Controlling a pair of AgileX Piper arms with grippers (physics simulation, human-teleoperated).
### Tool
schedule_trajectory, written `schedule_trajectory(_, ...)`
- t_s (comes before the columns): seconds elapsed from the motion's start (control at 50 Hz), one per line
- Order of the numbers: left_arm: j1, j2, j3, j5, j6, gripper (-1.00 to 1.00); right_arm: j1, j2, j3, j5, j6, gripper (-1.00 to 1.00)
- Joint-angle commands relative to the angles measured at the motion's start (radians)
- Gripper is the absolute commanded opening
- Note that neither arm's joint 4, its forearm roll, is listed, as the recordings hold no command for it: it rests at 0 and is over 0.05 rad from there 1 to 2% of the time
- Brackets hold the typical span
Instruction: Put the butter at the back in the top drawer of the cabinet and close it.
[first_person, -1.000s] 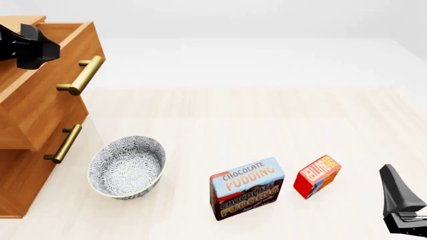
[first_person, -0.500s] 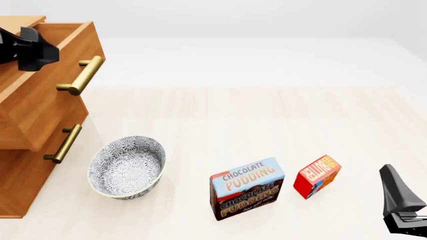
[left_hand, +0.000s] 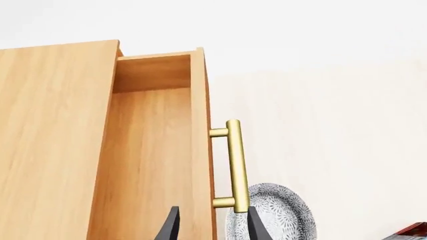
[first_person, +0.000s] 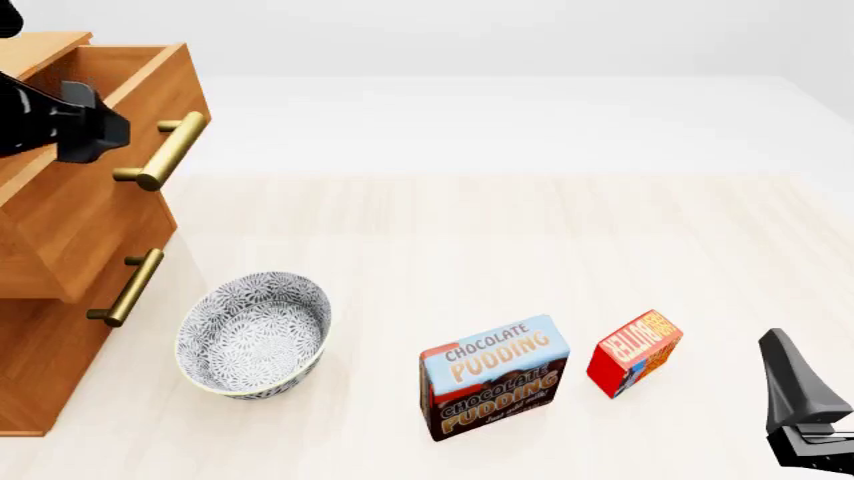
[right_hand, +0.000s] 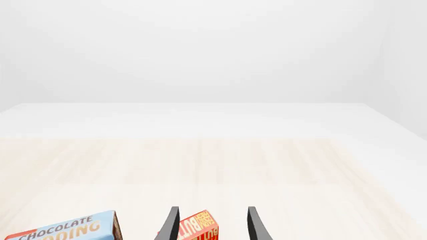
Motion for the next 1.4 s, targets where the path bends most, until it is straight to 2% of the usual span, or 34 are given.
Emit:
schedule_trajectory(0.02,0.002,0.009,0.025,-0.018,-0.011,1.00,0.000,0.000,0.000,0.000,0.000,1.00)
schedule_trajectory(1.4,-0.032,0.070,0.107,-0.091,-0.039,1.00,0.000,0.000,0.000,0.000,0.000,1.00)
